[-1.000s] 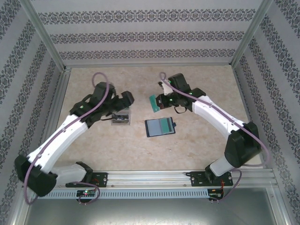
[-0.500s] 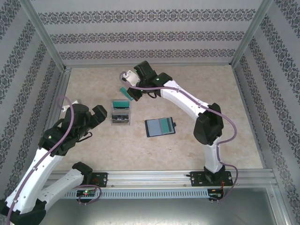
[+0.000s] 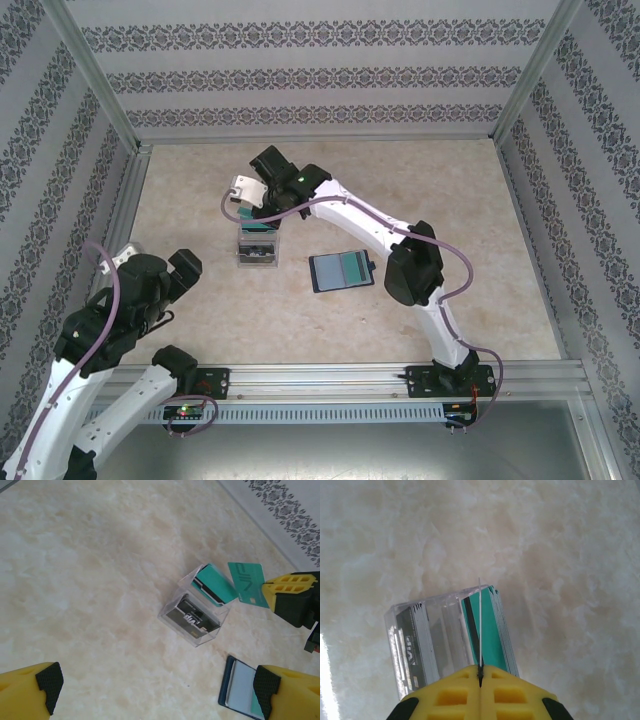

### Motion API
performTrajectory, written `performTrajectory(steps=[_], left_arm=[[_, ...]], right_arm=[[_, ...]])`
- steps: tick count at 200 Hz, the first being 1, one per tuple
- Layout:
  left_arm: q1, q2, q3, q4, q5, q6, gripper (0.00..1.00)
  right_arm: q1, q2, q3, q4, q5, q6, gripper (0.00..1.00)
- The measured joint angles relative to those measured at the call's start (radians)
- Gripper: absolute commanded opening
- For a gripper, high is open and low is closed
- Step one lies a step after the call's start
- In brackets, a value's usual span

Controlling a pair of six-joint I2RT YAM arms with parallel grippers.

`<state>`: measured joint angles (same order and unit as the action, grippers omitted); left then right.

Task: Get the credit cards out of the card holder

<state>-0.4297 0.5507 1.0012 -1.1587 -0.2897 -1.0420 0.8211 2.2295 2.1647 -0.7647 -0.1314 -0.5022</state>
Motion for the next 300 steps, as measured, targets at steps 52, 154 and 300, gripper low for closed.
performTrajectory(steps=[52,154,300], left_arm=[[0.0,-0.028,-0.002,-0.043,0.0,-0.019,1.0],[0.0,-0.041,-0.009,-0.069,0.0,-0.033,1.0],[0.0,-0.07,-0.021,-0.084,0.0,-0.041,1.0]], right_arm=[[0.007,0.042,0.017,-0.008,0.047,-0.055,0.0],[0.022,0.11,0.017,-0.009,0.08,-0.081,0.0],[0.034,0.141,0.017,0.027,0.173,-0.071,0.27]])
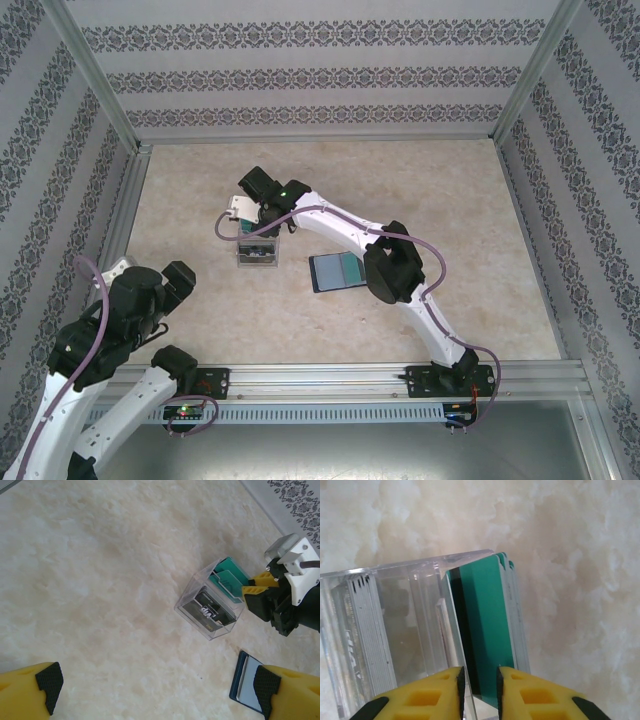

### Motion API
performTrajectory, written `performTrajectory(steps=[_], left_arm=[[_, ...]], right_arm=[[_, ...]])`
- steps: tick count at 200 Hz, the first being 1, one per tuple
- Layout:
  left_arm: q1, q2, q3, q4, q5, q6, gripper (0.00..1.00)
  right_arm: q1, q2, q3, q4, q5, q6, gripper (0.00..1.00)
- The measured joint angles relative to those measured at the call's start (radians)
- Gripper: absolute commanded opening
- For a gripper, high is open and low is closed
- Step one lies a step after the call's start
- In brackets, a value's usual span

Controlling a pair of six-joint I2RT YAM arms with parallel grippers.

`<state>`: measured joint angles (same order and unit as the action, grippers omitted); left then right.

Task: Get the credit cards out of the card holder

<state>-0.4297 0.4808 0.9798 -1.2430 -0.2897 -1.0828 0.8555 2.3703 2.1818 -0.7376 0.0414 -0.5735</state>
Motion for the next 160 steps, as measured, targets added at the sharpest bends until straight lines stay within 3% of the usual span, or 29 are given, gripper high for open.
performTrajectory(steps=[22,123,160], left_arm=[[0.0,-0.005,-0.003,0.0,0.0,0.0,1.0],[0.0,-0.018,-0.01,0.0,0.012,0.001,1.0],[0.0,-0.012,-0.024,0.016,0.056,0.021,1.0]], right_arm=[[0.0,0.0,0.002,0.011,0.016,0.0,0.36],[0.0,0.0,0.002,0.049,0.101,0.029,0.38],[-0.003,-0.029,-0.045,0.099,0.104,0.111,0.4]])
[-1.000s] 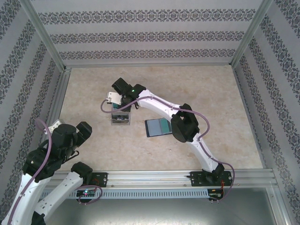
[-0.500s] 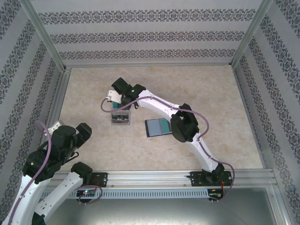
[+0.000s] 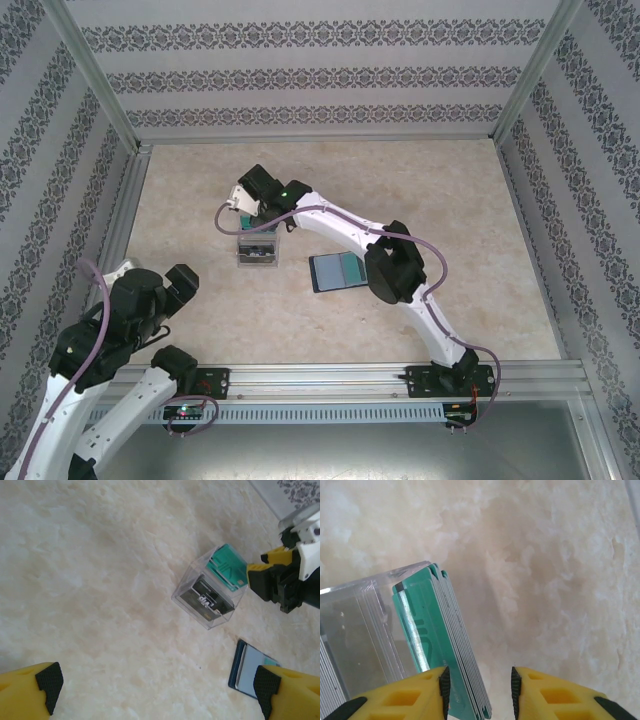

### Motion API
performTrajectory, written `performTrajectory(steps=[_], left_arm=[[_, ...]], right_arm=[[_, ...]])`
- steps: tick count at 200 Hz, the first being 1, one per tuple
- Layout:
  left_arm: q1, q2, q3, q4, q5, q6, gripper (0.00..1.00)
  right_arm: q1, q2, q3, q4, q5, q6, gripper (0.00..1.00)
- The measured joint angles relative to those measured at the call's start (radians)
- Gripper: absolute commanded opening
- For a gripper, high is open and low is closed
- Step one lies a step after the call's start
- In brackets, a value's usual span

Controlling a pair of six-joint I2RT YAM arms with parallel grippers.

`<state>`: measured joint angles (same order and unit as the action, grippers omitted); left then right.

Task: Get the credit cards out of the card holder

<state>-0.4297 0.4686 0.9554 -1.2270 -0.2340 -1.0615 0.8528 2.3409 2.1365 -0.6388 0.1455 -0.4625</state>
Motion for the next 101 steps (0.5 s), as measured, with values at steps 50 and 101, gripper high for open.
performTrajectory(steps=[50,101], left_arm=[[0.0,0.127,-0.011,0.119,0.111,0.076,1.0],[0.0,0.313,-0.024,0.307,0.243,0.135,1.0]], right_arm=[[-0.048,-0.231,-0.239,0.098,-0.004,0.222,0.42],[-0.189,-0.518,-0.541,0.151,-0.035,0.518,0.41]])
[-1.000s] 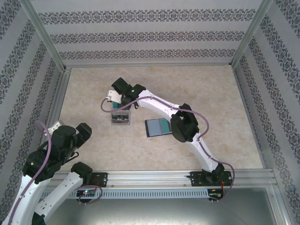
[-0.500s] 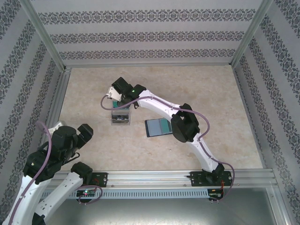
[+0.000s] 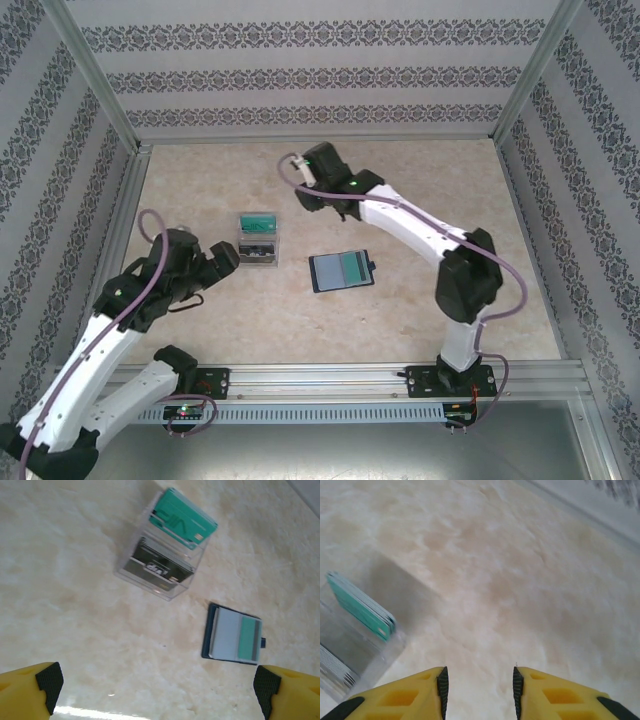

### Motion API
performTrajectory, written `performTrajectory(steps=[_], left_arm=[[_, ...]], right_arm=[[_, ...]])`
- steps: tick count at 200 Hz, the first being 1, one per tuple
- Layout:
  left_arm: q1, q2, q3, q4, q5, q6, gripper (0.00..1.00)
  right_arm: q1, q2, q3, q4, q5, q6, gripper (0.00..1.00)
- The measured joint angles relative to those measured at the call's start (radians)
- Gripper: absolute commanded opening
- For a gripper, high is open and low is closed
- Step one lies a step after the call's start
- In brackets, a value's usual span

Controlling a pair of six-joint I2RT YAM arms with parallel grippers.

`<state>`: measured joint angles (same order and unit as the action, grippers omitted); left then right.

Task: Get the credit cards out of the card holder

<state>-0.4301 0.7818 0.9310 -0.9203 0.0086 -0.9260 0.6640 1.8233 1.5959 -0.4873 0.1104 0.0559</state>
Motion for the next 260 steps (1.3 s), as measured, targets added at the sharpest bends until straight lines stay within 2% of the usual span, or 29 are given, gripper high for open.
performTrajectory(steps=[24,49,84,104,119,134,162,180,199,218,260], left_arm=[[-0.006,0.1,-0.026,0.119,0.067,0.003,0.91],[-0.058,0.241,-0.039,0.242,0.121,-0.007,0.76],[-0.171,0.479,-0.004,0.389,0.177,-0.016,0.7],[-0.224,0.609,0.031,0.453,0.205,-0.021,0.69],[-0.254,0.69,0.058,0.491,0.221,-0.024,0.66],[-0.272,0.755,0.079,0.527,0.235,-0.028,0.63],[-0.28,0.861,0.116,0.583,0.268,-0.036,0.57],[-0.286,0.917,0.146,0.603,0.284,-0.041,0.5],[-0.291,0.962,0.178,0.618,0.302,-0.043,0.48],[-0.294,0.997,0.208,0.628,0.314,-0.043,0.42],[-0.296,1.055,0.25,0.64,0.343,-0.042,0.41]], right_arm=[[-0.066,-0.11,-0.178,0.006,-0.06,0.091,0.41],[-0.125,-0.206,-0.34,0.008,-0.154,0.169,0.41],[-0.203,-0.323,-0.527,0.018,-0.269,0.238,0.39],[-0.231,-0.345,-0.602,0.026,-0.322,0.264,0.34],[-0.235,-0.344,-0.638,0.034,-0.355,0.274,0.22],[-0.236,-0.338,-0.667,0.044,-0.386,0.282,0.14],[-0.237,-0.297,-0.689,0.071,-0.416,0.29,0.12],[-0.237,-0.275,-0.705,0.081,-0.415,0.29,0.11],[-0.237,-0.268,-0.725,0.08,-0.409,0.29,0.11],[-0.243,-0.261,-0.732,0.081,-0.401,0.29,0.1],[-0.243,-0.236,-0.742,0.089,-0.384,0.29,0.09]])
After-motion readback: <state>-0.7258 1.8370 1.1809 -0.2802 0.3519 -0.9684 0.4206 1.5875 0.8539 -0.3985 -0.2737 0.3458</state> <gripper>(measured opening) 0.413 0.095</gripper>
